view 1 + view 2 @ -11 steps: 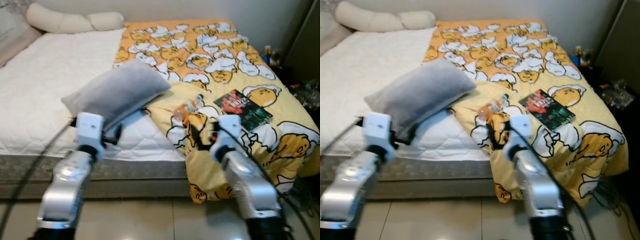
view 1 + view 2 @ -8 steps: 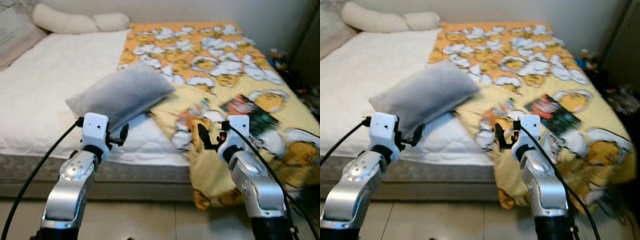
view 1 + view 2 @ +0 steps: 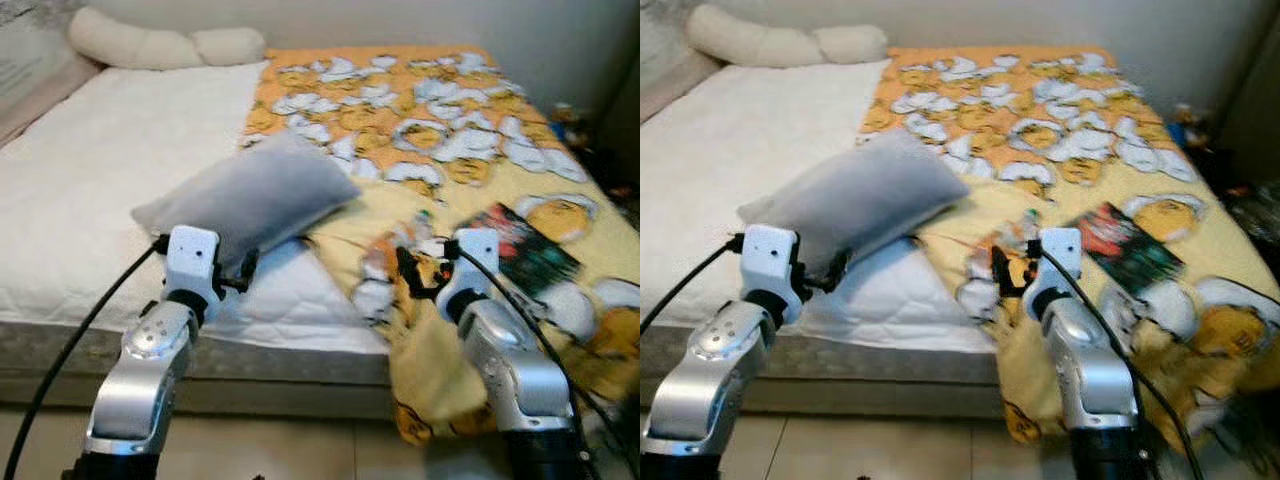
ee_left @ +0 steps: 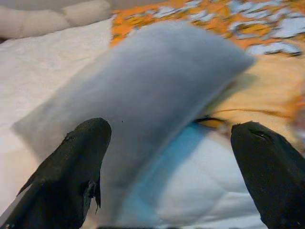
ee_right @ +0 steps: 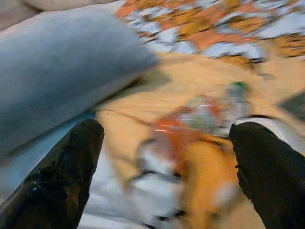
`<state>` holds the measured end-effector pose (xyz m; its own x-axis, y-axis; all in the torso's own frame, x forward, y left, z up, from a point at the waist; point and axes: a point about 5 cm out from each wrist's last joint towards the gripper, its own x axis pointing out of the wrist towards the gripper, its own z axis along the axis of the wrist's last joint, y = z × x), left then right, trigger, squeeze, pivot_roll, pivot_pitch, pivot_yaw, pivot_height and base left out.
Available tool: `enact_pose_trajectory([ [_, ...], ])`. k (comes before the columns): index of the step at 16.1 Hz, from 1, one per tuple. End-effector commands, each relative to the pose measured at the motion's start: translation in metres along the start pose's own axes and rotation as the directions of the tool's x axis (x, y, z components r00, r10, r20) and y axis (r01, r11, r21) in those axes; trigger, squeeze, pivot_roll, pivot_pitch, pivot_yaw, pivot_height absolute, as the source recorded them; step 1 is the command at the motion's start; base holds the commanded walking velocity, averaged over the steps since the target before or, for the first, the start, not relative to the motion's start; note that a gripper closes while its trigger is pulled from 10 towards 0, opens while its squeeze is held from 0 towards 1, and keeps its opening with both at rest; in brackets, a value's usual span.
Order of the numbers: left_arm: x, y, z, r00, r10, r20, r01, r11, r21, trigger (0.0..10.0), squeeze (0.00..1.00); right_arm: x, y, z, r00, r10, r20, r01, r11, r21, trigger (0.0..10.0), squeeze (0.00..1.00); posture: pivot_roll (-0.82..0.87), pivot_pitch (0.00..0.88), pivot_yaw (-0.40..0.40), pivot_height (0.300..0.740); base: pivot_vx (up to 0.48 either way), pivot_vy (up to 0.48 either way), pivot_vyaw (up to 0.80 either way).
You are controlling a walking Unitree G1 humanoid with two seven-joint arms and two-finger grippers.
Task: Clean up the room
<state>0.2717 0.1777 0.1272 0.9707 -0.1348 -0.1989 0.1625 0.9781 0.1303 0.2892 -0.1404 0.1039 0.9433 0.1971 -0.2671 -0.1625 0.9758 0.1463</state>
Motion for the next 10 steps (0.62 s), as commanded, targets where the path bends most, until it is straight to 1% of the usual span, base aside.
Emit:
enact_pose_trajectory([
  [1,0.0014,0.003,0.0042,1.0,0.007,0.015,-0.007,1.0,0.006,10.0,0.0,0.0016,0.0051,0.0038,1.0,0.021,0.004,-0.021,1.0,-0.006,10.0,0.0,-0.06,0.0,0.045,0.74,0.334,0.0,0.0],
  [5,0.0022,0.0029,0.0046,1.0,0.002,0.016,-0.002,1.0,0.011,10.0,0.0,0.004,0.0049,0.005,1.0,0.007,0.004,-0.007,1.0,0.01,10.0,0.0,-0.07,0.0,0.05,0.74,0.326,0.0,0.0],
  [10,0.0031,0.0026,0.0054,1.0,-0.006,0.017,0.005,1.0,0.017,10.0,0.0,0.0053,0.006,0.0038,1.0,0.014,-0.006,-0.014,1.0,0.004,10.0,0.0,-0.06,0.0,0.053,0.74,0.324,0.0,0.0],
])
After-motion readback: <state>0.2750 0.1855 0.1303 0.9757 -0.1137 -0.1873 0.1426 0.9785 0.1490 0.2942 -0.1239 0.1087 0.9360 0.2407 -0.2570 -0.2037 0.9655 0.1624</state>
